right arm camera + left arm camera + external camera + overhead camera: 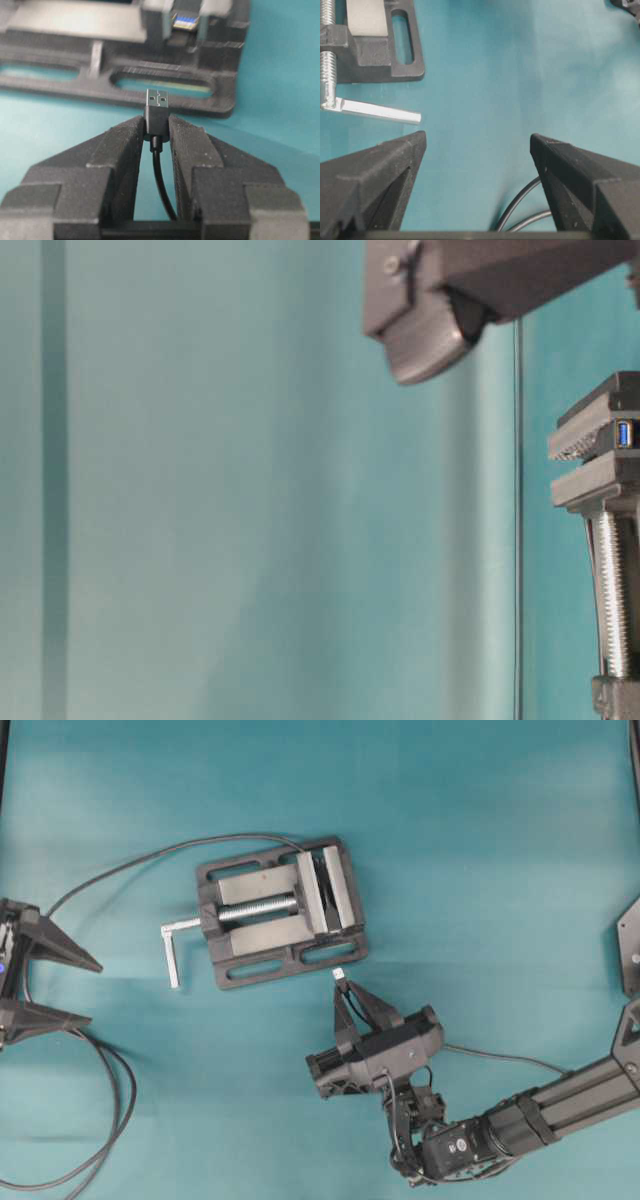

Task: Insert the USB cable into the fixed female connector.
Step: 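Rotate the right gripper and carry the plug toward the vise jaws, then align the plug tip with the blue USB port in the vise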

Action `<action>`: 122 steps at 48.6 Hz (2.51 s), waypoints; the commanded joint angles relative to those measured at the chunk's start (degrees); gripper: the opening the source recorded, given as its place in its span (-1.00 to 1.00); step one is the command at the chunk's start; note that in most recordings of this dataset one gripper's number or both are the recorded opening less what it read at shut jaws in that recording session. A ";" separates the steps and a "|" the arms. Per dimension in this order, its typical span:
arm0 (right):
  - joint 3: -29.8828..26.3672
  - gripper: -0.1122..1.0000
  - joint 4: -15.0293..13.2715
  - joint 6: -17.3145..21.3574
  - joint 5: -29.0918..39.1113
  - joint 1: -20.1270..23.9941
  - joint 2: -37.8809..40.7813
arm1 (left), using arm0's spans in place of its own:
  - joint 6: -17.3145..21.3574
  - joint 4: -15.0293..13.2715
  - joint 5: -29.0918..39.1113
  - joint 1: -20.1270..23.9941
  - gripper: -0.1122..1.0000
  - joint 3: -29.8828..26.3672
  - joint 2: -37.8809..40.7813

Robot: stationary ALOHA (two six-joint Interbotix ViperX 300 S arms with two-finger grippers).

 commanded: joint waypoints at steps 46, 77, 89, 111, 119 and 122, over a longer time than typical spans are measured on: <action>-6.68 -0.42 1.23 0.00 -7.12 -1.76 2.64 | -0.18 0.00 1.67 -0.26 0.98 -0.35 0.62; -7.21 -0.42 0.97 -0.18 -7.38 -4.57 1.58 | -0.18 0.00 2.02 -0.26 0.98 -0.18 0.62; -7.03 -0.42 0.79 -0.35 -7.47 -5.10 0.88 | -0.35 0.00 1.76 -0.18 0.98 0.18 0.53; -6.68 -0.42 0.88 -0.53 -7.47 -5.98 -0.62 | -0.62 0.00 1.67 -0.26 0.98 0.26 0.62; -6.42 -0.42 0.88 -0.44 -7.38 -6.15 -0.62 | -0.62 0.00 1.58 -0.26 0.98 0.26 0.62; -6.15 -0.42 0.88 -0.44 -7.21 -6.24 -0.62 | -0.62 0.00 1.58 -0.26 0.98 0.26 0.53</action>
